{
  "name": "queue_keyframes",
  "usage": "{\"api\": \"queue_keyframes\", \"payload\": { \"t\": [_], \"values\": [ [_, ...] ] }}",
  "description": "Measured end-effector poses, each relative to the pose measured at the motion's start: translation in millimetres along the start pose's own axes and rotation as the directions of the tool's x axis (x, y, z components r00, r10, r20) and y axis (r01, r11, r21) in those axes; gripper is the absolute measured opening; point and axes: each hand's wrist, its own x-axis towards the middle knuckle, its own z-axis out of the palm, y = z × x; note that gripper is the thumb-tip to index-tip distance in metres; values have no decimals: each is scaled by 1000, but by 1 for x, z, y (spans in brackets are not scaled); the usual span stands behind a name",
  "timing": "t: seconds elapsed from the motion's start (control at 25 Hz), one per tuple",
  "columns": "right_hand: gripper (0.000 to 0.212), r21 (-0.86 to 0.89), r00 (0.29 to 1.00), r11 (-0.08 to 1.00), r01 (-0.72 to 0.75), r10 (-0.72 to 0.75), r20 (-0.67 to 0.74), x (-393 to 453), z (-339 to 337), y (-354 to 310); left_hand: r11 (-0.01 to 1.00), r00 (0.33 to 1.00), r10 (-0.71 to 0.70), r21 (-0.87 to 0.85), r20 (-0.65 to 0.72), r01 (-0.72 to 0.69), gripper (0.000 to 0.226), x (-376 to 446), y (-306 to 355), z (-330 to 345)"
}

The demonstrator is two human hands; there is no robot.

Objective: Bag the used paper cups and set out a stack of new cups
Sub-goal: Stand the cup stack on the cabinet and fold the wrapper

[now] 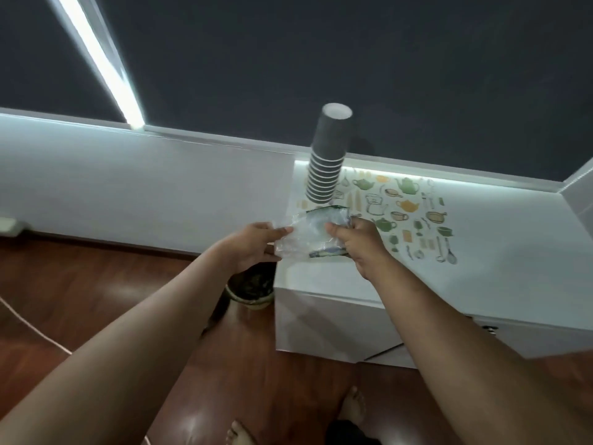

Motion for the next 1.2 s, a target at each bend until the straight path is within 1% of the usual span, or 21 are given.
{"api": "queue_keyframes", "payload": {
  "t": [0.04,0.08,0.16,0.2,0.24,0.28,0.32,0.36,0.44,0.48,0.6,0.72,0.8,0.88,0.92,0.96,1.0,1.08,1.12,1.2],
  "values": [
    [14,22,1000,1000,-1,1,17,-4,19,-1,1000,1000,-4,11,-21,5,26,-8,-1,-13],
    [14,51,998,999,-17,14,57,-9,40,-4,1000,997,0,19,-74,1,18,-19,1,-29],
    [8,80,976,989,-122,105,191,-19,79,-17,997,976,55,72,-209,-41,23,-35,6,-69],
    [8,61,959,986,-154,134,250,-20,92,-22,993,962,93,94,-256,-71,28,-36,8,-86],
    [10,21,950,988,-150,139,279,-16,103,-25,989,949,132,109,-285,-104,29,-37,10,-100],
    [10,-40,957,992,-116,123,263,-12,117,-27,985,935,161,105,-315,-135,27,-37,12,-115],
    [7,-121,975,991,-54,79,206,-6,130,-27,984,925,174,84,-338,-155,25,-37,13,-128],
    [6,-228,991,973,27,3,132,0,141,-26,985,921,170,53,-351,-162,25,-34,13,-136],
    [10,-467,988,871,151,-154,31,19,165,-25,991,928,101,-49,-358,-127,31,-25,13,-152],
    [10,-523,983,836,165,-184,16,32,176,-25,989,936,53,-110,-349,-97,31,-17,14,-160],
    [9,-576,984,805,144,-179,-3,70,201,-25,968,961,-61,-249,-271,-9,14,12,17,-182],
    [19,-623,997,781,42,-73,-24,109,229,-18,956,951,-174,-276,-254,101,6,51,17,-213],
    [20,-589,996,806,-60,9,-89,132,242,-7,951,940,-227,-268,-255,157,7,79,11,-228],
    [23,-537,987,836,-113,34,-156,154,254,10,964,927,-234,-195,-293,181,9,105,3,-242],
    [25,-538,983,832,-131,40,-179,159,259,20,974,922,-217,-141,-321,180,17,115,-4,-247],
    [26,-550,978,820,-161,56,-203,168,270,35,981,914,-192,-60,-356,183,24,130,-14,-257],
    [25,-558,972,807,-192,77,-223,175,279,49,979,898,-166,40,-407,199,26,141,-24,-266],
    [27,-576,960,779,-249,119,-254,189,298,89,940,847,-113,220,-519,260,27,167,-58,-287],
    [29,-584,955,768,-263,121,-270,197,306,113,916,823,-86,280,-562,287,29,179,-77,-296],
    [32,-602,940,738,-306,132,-315,221,325,171,884,811,-41,357,-584,302,29,212,-124,-315]
  ]
}}
